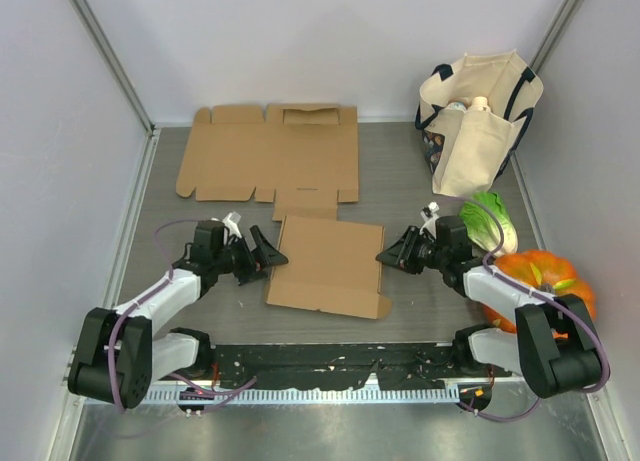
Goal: Fold the paper box
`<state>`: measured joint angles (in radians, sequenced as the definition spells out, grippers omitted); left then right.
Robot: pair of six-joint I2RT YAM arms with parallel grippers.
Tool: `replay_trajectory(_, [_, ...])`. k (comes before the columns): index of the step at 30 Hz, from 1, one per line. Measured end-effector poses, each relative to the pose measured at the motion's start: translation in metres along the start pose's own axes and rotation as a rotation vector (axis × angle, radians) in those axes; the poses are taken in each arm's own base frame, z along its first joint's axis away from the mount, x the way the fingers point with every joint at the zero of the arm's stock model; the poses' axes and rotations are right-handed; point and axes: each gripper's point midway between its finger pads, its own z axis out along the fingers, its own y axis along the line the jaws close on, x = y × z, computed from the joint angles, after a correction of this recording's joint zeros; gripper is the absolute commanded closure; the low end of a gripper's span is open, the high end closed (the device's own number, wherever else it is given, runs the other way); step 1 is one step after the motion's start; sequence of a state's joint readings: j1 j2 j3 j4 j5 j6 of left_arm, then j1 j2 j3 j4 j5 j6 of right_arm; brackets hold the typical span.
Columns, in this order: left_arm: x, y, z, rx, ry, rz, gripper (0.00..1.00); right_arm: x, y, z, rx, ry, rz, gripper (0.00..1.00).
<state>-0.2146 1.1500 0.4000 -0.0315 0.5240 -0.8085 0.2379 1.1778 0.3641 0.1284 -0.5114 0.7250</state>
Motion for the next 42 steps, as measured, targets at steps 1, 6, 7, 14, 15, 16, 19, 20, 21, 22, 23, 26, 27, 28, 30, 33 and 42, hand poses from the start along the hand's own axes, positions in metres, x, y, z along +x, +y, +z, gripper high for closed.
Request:
replay_trajectory(1, [0.002, 0.000, 0.000, 0.007, 0.006, -0.003, 0.06, 0.000, -0.001, 0.000, -0.016, 0.008, 0.015, 0.77])
replay_trajectory(6, [-0.002, -0.006, 0.004, 0.039, 0.004, 0.002, 0.06, 0.000, -0.005, -0.002, -0.090, 0.030, 0.068, 0.77])
replay_trajectory(7, [-0.002, -0.006, 0.005, 0.042, 0.006, -0.002, 0.06, 0.000, -0.006, -0.003, -0.100, 0.030, 0.076, 0.77])
replay_trajectory(14, [-0.003, -0.011, 0.012, 0.057, 0.018, 0.005, 0.01, -0.002, -0.011, -0.010, -0.128, 0.029, 0.121, 0.78])
replay_trajectory(15, [-0.004, -0.012, 0.012, 0.063, 0.017, 0.009, 0.00, -0.002, -0.012, -0.010, -0.128, 0.027, 0.121, 0.78])
replay_trajectory(16, [-0.006, -0.015, 0.012, 0.071, 0.013, 0.013, 0.00, -0.002, -0.012, -0.010, -0.128, 0.027, 0.124, 0.78])
replay_trajectory(19, [-0.010, -0.021, 0.015, 0.098, 0.010, 0.019, 0.00, -0.002, -0.013, -0.011, -0.133, 0.031, 0.134, 0.78])
replay_trajectory(20, [-0.011, -0.024, 0.017, 0.107, 0.019, 0.012, 0.00, -0.002, -0.013, -0.012, -0.137, 0.034, 0.137, 0.78])
replay_trajectory(21, [-0.010, -0.024, 0.019, 0.113, 0.027, 0.006, 0.01, -0.002, -0.013, -0.012, -0.141, 0.037, 0.141, 0.78])
replay_trajectory(22, [-0.009, -0.026, 0.021, 0.123, 0.038, 0.003, 0.01, -0.001, -0.013, -0.012, -0.145, 0.040, 0.144, 0.78])
replay_trajectory(23, [-0.008, -0.028, 0.024, 0.132, 0.051, -0.004, 0.05, -0.002, -0.013, -0.012, -0.149, 0.041, 0.145, 0.77])
replay_trajectory(26, [0.003, -0.038, 0.033, 0.170, 0.103, -0.014, 0.20, -0.001, -0.013, -0.012, -0.157, 0.042, 0.144, 0.73])
replay_trajectory(27, [0.007, -0.043, 0.035, 0.184, 0.119, -0.015, 0.25, -0.001, -0.013, -0.012, -0.158, 0.042, 0.143, 0.71])
replay_trajectory(28, [0.010, -0.046, 0.036, 0.195, 0.127, -0.015, 0.33, -0.002, -0.013, -0.012, -0.159, 0.040, 0.143, 0.69])
replay_trajectory(30, [0.010, -0.052, 0.036, 0.214, 0.130, -0.030, 0.39, -0.003, -0.014, -0.014, -0.153, 0.031, 0.145, 0.58])
replay_trajectory(33, [0.007, -0.061, 0.032, 0.235, 0.124, -0.072, 0.47, -0.002, -0.015, -0.017, -0.112, 0.018, 0.148, 0.40])
replay_trajectory(42, [0.007, -0.091, -0.014, 0.246, 0.077, -0.173, 0.49, -0.058, 0.099, -0.070, 0.038, -0.183, -0.289, 0.19])
